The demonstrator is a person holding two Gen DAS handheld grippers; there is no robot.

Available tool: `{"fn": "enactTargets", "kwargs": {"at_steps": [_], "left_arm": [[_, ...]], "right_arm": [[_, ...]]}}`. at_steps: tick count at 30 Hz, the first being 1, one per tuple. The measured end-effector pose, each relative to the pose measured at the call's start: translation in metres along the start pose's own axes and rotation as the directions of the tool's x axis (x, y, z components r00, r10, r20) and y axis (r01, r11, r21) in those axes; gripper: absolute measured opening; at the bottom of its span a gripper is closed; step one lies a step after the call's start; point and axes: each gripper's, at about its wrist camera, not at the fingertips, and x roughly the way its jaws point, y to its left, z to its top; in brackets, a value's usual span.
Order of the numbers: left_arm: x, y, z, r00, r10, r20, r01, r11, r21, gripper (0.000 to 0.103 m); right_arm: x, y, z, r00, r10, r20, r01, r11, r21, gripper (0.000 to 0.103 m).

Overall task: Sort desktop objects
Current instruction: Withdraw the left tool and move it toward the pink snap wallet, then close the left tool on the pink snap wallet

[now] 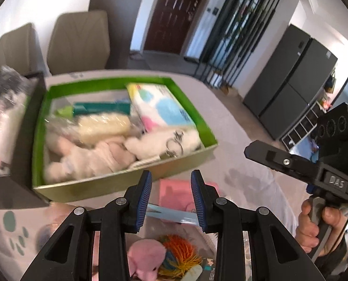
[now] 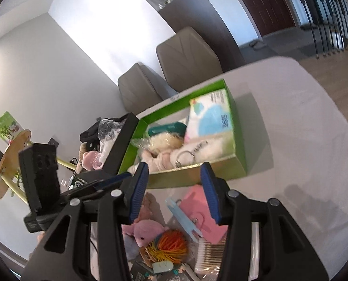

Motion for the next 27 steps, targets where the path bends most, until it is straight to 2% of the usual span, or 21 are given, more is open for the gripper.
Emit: {"fn": "enactTargets", "kwargs": {"at_steps": [4, 11, 17, 27], "left_arm": [[0.021, 0.0, -0.004, 0.998, 0.005, -0.059, -0.006, 1.0, -0.011, 0.034], [0.044, -0.003, -0.009, 0.992, 0.003, -0.128, -0.005, 1.0, -0.013, 0.034], [0.055, -0.001, -0.013, 0.984, 0.011, -0.177, -0.017, 0.999, -0.031, 0.034], [0.062, 0.006, -0.019, 0.977, 0.017, -0.212, -0.031, 0.997, -0.064, 0.034]], "right_arm": [[0.004, -0.02, -0.007, 0.999, 0.019, -0.043, -0.016, 0.998, 0.067, 0.047], [0.019, -0.051, -0.019, 0.99, 0.01, -0.14, 0.016, 0.982, 0.187, 0.055], [0.029, -0.048, -0.026, 0.982, 0.002, -0.186, 0.03, 0.985, 0.171, 0.057], [0.041, -0.05, -0.029, 0.973, -0.029, -0.229, 0.068, 0.984, 0.165, 0.058]]}}
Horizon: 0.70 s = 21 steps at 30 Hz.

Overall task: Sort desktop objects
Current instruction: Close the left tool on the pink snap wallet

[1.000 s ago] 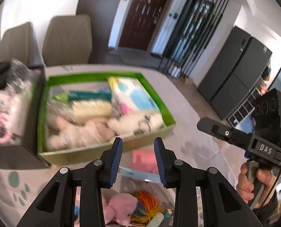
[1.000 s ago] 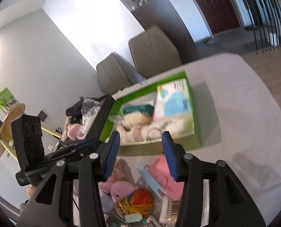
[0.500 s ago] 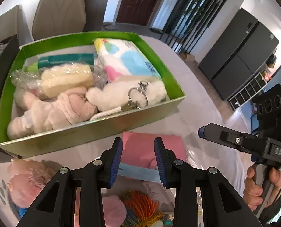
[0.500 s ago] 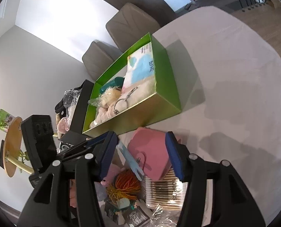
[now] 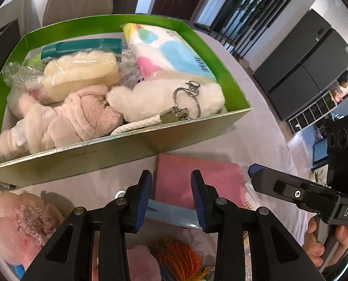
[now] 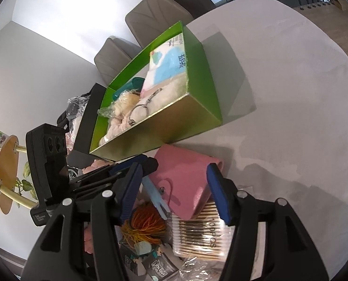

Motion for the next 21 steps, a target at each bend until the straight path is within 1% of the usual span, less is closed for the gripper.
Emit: {"fn": "enactTargets", "kwargs": {"at_steps": [9, 14, 16, 17, 19, 21], "left_arm": [[0.006, 0.002, -0.003, 1.0, 0.0, -0.016, 0.0, 1.0, -0.009, 0.034], [0.005, 0.003, -0.003, 1.0, -0.021, -0.017, 0.021, 1.0, -0.013, 0.034], [0.003, 0.003, -0.003, 0.999, -0.04, -0.022, 0.039, 0.999, -0.016, 0.034], [0.003, 0.003, -0.003, 0.999, -0.04, -0.024, 0.04, 0.999, -0.014, 0.035], [0.002, 0.002, -0.004, 0.999, -0.042, -0.023, 0.041, 0.999, -0.009, 0.042], [0.0, 0.0, -0.005, 0.999, -0.042, -0.017, 0.042, 0.999, 0.002, 0.046]], "right_arm": [[0.009, -0.001, -0.001, 0.999, -0.023, -0.024, 0.023, 1.0, -0.003, 0.058], [0.014, -0.004, -0.001, 0.999, -0.033, -0.036, 0.033, 0.999, 0.001, 0.058], [0.015, -0.004, -0.002, 0.998, -0.041, -0.039, 0.041, 0.999, -0.002, 0.058], [0.015, -0.005, -0.002, 0.998, -0.04, -0.039, 0.04, 0.999, -0.001, 0.058], [0.015, -0.005, -0.002, 0.999, -0.038, -0.036, 0.038, 0.999, -0.001, 0.058], [0.015, -0.005, -0.002, 0.999, -0.04, -0.036, 0.04, 0.999, -0.003, 0.058]]}}
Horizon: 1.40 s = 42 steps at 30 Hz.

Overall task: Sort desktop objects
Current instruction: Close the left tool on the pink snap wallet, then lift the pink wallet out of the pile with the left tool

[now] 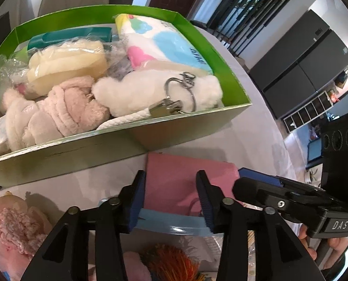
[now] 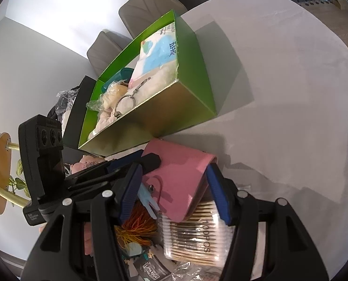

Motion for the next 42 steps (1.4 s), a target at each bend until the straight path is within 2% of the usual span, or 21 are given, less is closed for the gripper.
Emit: {"fn": "enactTargets", "kwargs": {"at_steps": [6, 12, 17, 21, 32, 42], "left_arm": [[-0.02, -0.004, -0.001, 1.0, 0.001, 0.031, -0.001, 1.0, 0.024, 0.046], [-0.045, -0.017, 0.0, 0.996, -0.004, 0.086, -0.003, 0.997, 0.076, 0.046], [-0.067, -0.022, -0.002, 0.991, -0.019, 0.131, 0.004, 0.994, 0.112, 0.046], [-0.071, -0.036, 0.006, 0.988, -0.025, 0.155, 0.005, 0.992, 0.124, 0.046], [-0.091, -0.03, 0.004, 0.978, -0.044, 0.206, 0.023, 0.994, 0.103, 0.046], [-0.123, -0.016, 0.003, 0.958, -0.061, 0.28, 0.04, 0.996, 0.078, 0.046]], "right_arm": [[-0.007, 0.002, 0.0, 0.999, 0.021, 0.024, -0.021, 1.0, -0.001, 0.058], [-0.021, 0.01, 0.0, 0.997, 0.038, 0.069, -0.036, 0.999, -0.022, 0.063], [-0.041, 0.015, 0.0, 0.99, 0.068, 0.123, -0.063, 0.997, -0.041, 0.063], [-0.053, 0.021, -0.001, 0.984, 0.09, 0.156, -0.081, 0.995, -0.058, 0.063], [-0.062, 0.047, 0.004, 0.98, 0.089, 0.18, -0.071, 0.992, -0.104, 0.063], [-0.071, 0.085, 0.008, 0.976, 0.09, 0.199, -0.057, 0.985, -0.165, 0.064]]}}
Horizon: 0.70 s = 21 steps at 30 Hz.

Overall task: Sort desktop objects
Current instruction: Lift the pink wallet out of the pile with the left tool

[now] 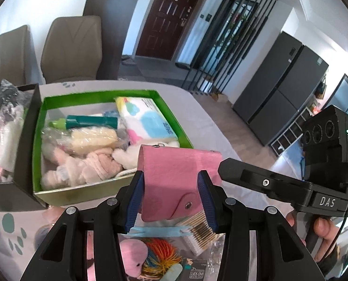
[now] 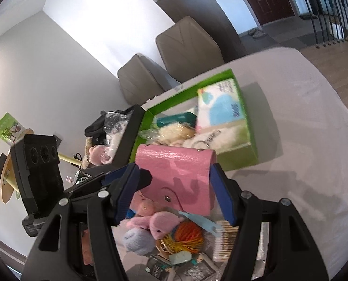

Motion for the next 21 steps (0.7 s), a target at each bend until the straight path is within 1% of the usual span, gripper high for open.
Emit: {"fn": "enactTargets", "kwargs": {"at_steps": [7, 10, 13, 21], "left_arm": [[-0.015, 0.015, 0.015, 0.998, 0.005, 0.056, -0.004, 1.0, -0.022, 0.046], [-0.017, 0.023, 0.022, 0.998, 0.014, 0.066, -0.012, 1.0, -0.027, 0.046], [-0.016, 0.031, 0.031, 0.997, 0.022, 0.074, -0.019, 0.999, -0.04, 0.046], [-0.007, 0.042, 0.056, 0.995, 0.034, 0.089, -0.031, 0.999, -0.026, 0.046]], "right_arm": [[0.003, 0.031, 0.019, 1.0, 0.006, 0.023, -0.005, 0.998, -0.061, 0.066], [0.011, 0.04, 0.026, 1.0, 0.009, 0.026, -0.007, 0.997, -0.075, 0.067], [0.022, 0.045, 0.033, 1.0, -0.002, 0.012, 0.003, 0.996, -0.086, 0.067], [0.043, 0.049, 0.055, 1.0, -0.008, 0.03, 0.011, 0.996, -0.088, 0.067]]}}
